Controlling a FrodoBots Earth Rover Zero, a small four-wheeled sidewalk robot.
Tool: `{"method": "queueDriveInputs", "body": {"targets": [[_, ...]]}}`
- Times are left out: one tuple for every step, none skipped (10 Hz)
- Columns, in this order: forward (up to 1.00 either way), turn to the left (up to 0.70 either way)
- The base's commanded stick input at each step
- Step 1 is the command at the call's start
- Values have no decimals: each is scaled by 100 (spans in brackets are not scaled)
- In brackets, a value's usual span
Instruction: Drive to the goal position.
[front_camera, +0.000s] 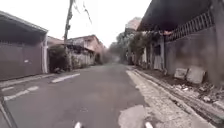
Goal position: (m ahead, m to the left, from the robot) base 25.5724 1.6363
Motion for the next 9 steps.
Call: {"method": "queueDriveInputs", "body": {"targets": [[6,0],[7,0],[7,0],[6,0],[6,0],[6,0],[6,0],[6,0],[6,0]]}}
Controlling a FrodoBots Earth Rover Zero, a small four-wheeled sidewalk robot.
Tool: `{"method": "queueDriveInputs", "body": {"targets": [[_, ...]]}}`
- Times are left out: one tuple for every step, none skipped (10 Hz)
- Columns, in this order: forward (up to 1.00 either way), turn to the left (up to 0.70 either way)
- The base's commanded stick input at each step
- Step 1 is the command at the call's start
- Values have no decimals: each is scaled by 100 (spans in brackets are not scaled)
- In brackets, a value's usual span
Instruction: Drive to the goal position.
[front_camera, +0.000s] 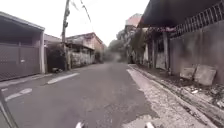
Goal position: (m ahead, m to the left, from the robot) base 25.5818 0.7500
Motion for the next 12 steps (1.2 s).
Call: {"method": "queueDriveInputs", "body": {"targets": [[7,0],[7,0],[7,0],[7,0],[6,0],[6,0],[6,0],[6,0],[6,0],[6,0],[6,0],[6,0]]}}
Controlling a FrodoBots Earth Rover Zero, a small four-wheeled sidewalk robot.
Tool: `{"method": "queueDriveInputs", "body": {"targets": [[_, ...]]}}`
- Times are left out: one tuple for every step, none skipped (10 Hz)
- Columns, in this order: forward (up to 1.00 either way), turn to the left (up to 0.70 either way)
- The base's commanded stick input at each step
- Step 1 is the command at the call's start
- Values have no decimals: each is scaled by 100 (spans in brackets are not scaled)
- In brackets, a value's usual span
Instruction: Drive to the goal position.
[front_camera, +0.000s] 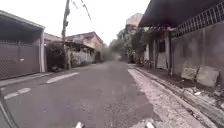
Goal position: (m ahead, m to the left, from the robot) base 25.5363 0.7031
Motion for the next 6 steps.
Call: {"method": "queueDriveInputs", "body": {"targets": [[6,0],[6,0],[6,0],[6,0],[7,0],[7,0]]}}
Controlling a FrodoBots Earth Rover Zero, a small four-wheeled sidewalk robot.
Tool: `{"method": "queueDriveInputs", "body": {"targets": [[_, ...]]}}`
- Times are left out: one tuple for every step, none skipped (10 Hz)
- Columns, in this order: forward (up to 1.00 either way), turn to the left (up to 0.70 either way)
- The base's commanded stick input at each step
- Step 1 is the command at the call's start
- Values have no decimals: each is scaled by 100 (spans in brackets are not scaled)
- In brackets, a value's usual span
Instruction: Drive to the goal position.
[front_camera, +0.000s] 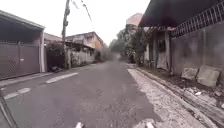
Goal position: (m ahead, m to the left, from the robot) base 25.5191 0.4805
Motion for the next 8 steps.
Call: {"method": "queueDriveInputs", "body": {"targets": [[6,0],[6,0],[6,0],[6,0],[6,0],[6,0],[6,0],[6,0]]}}
